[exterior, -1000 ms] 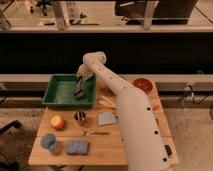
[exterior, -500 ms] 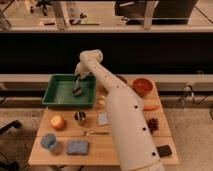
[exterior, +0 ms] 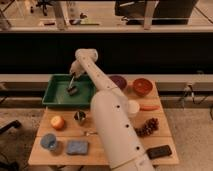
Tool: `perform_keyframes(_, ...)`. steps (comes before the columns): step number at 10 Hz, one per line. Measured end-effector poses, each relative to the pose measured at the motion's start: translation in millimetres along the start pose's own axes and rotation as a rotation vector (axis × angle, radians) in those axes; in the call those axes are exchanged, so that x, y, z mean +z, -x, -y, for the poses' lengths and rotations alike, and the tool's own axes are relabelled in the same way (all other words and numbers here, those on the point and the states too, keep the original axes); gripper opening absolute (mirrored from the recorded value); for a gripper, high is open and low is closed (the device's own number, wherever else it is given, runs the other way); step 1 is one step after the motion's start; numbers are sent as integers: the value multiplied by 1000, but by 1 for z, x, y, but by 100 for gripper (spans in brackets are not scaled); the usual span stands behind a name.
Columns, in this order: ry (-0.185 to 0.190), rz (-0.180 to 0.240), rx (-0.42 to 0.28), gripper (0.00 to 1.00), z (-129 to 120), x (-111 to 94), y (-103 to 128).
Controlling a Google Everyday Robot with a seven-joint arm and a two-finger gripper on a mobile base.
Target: Wipe tray with brush
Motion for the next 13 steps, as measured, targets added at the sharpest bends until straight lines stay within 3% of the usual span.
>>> perform_keyframes(2,-18,68,29,0,-1,5,8)
perform_keyframes(5,-24,112,34,0,-8,2,23)
perform_keyframes(9,-10,117,26,0,-27,-14,41)
perform_keyframes(13,-3,76,44,0,-44,-30,27)
